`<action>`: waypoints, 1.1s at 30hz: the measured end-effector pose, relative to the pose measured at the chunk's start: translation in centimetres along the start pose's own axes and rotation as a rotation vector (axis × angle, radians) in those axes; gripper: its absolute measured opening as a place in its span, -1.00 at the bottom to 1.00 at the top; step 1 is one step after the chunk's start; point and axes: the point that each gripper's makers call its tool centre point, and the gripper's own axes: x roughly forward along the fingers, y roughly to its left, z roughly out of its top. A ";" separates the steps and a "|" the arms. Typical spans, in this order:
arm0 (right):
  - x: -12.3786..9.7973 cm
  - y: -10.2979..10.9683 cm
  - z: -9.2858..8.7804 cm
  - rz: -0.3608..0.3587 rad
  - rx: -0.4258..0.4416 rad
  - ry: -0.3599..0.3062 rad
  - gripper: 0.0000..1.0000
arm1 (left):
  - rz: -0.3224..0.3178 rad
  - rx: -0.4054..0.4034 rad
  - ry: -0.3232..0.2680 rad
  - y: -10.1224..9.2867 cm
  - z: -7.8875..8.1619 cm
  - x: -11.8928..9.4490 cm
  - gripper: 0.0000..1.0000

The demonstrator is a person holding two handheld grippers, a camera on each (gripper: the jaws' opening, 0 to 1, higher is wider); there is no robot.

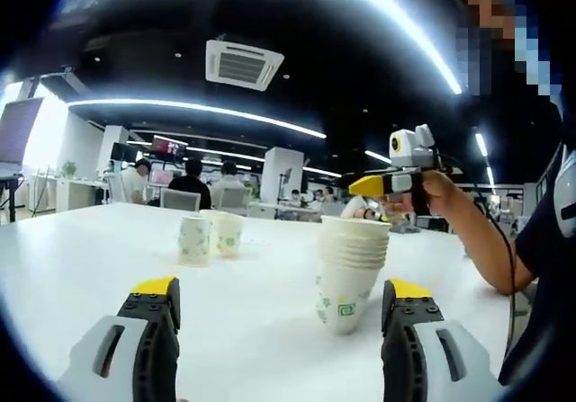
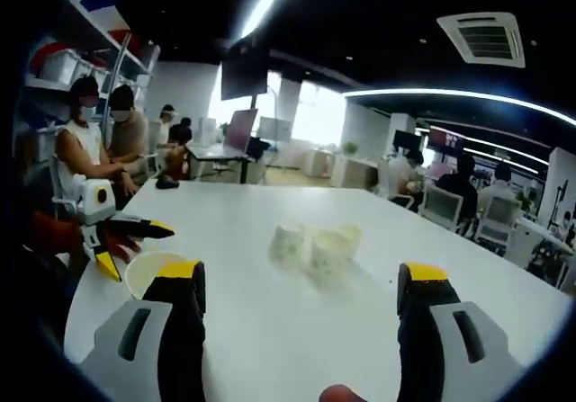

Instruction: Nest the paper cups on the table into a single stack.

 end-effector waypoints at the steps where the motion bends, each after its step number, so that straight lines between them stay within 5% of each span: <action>1: 0.0 0.0 -0.1 0.001 0.003 0.003 0.82 | 0.001 -0.003 -0.002 0.0 0.0 0.0 0.97; 27: 3.9 -0.4 -5.7 -0.028 0.070 0.057 0.59 | 0.030 0.048 -0.012 0.5 -0.8 -0.7 0.90; 33: 4.9 -0.8 -6.4 -0.058 0.106 0.020 0.50 | 0.044 0.068 -0.021 0.7 -0.6 -0.8 0.91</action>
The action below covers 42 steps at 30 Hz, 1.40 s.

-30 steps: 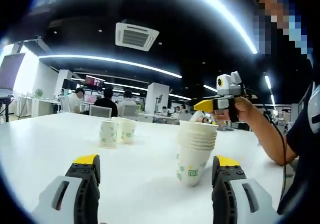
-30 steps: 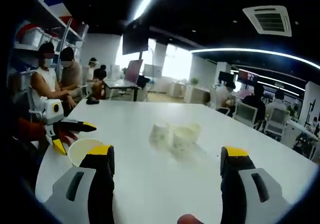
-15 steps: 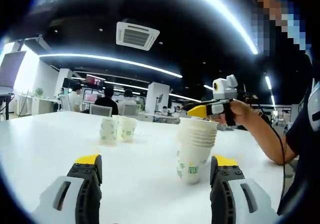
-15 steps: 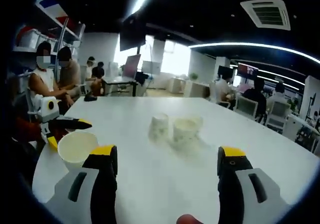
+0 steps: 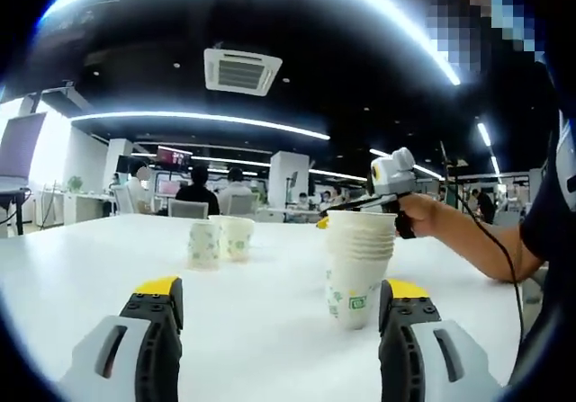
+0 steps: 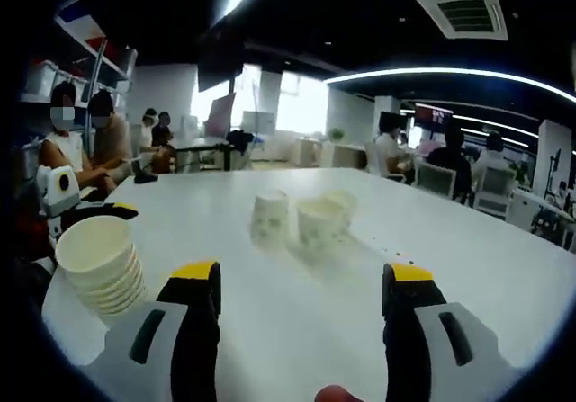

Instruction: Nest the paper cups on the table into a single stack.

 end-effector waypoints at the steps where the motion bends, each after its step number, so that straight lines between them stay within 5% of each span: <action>1: 0.2 0.0 -0.1 -0.002 0.004 -0.005 0.47 | 0.005 0.000 -0.002 0.1 0.0 0.0 0.91; 20: 8.3 -1.8 -0.1 0.008 -0.012 -0.004 0.28 | 0.065 -0.012 -0.042 1.4 0.8 -0.3 0.86; 42: 13.4 -3.1 -0.2 0.023 0.045 -0.030 0.10 | 0.093 -0.020 -0.055 2.2 1.4 -0.1 0.83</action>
